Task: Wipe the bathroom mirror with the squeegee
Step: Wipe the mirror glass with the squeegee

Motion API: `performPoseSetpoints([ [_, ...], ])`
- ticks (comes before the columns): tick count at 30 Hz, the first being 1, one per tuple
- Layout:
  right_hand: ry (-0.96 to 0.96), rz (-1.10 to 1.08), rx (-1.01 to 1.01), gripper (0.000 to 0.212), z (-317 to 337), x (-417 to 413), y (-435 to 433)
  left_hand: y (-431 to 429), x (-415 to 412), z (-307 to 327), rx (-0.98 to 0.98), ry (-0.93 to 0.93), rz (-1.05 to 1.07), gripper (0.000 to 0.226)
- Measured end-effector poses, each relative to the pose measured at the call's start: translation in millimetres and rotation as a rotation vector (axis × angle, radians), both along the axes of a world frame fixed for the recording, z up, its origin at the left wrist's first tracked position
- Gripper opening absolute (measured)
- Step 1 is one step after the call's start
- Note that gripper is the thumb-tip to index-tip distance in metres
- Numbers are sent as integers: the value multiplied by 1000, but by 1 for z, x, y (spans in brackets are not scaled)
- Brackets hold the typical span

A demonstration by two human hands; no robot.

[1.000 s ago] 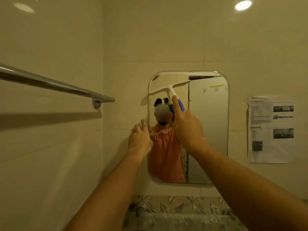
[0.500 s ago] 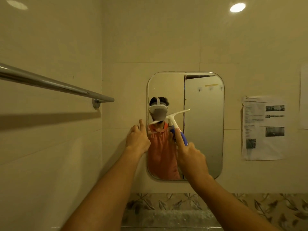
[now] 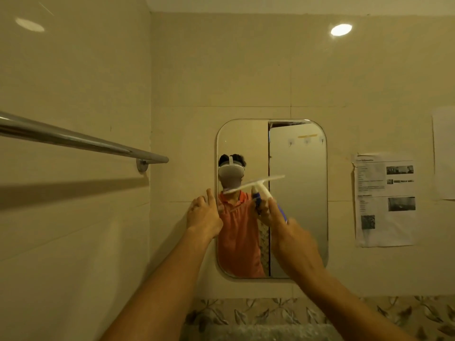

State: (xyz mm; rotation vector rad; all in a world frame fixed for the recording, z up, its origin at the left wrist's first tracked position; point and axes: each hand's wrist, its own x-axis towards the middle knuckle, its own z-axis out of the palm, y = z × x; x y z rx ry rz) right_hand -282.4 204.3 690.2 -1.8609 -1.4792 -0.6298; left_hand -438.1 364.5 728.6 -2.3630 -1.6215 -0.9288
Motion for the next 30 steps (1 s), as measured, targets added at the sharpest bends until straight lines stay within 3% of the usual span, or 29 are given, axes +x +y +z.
performPoseSetpoints([
  [6,-100,66,238,55,114,0,15,3,4,1,20,67,52,92],
  [12,-100,22,229,71,161,5,39,4,13,3,-7,116,95,92],
  [19,-116,-5,211,76,152,12,50,6,17,9,13,125,123,92],
  [30,-127,-62,124,71,77,18,31,1,12,14,-34,110,92,84],
])
